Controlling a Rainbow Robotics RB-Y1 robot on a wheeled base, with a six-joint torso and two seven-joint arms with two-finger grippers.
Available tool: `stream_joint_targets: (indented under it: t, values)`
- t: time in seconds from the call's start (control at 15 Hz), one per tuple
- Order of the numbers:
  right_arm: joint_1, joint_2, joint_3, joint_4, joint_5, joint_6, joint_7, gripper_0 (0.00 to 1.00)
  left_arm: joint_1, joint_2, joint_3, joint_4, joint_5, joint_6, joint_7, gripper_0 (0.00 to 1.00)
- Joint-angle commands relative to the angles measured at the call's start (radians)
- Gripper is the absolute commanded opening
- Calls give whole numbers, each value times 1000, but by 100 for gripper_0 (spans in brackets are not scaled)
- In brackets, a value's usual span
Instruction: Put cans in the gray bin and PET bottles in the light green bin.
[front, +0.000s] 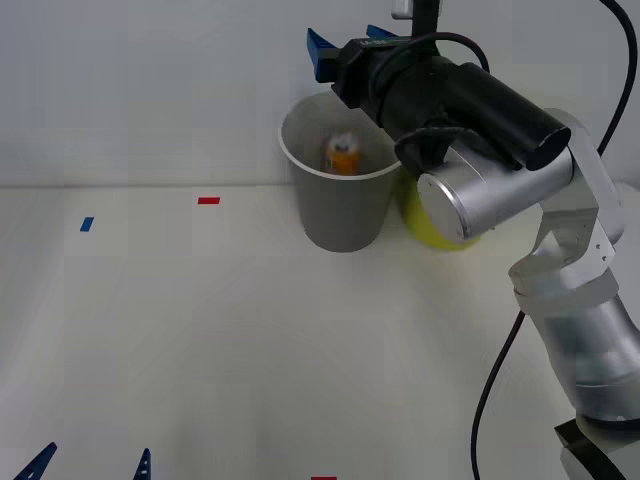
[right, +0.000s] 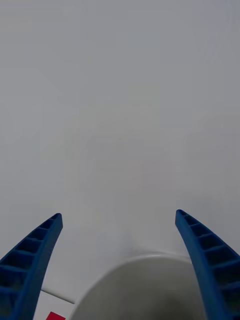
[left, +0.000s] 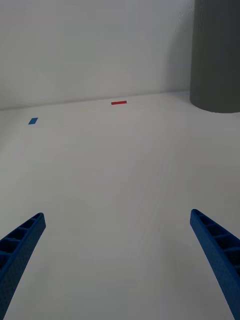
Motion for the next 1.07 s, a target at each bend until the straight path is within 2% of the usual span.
stream_joint_targets:
  t: [0.07, 0.2, 0.53, 0.87, 1.07]
  values:
    - [77, -17, -23, -247, -22, 182, 19, 100, 0, 0, 0, 0, 0, 0, 0, 100]
    - [175, -66, -43, -374, -82, 178, 20, 100, 0, 0, 0, 0, 0, 0, 0, 100]
    - [508, -207, -117, -684, -113, 174, 8, 100, 0, 0, 0, 0, 0, 0, 0, 100]
    - [816, -213, -276, -708, -137, 122, 15, 100, 0, 0, 0, 0, 0, 0, 0, 100]
    - [994, -172, -384, -708, -139, 37, 20, 100, 0, 0, 0, 0, 0, 0, 0, 100]
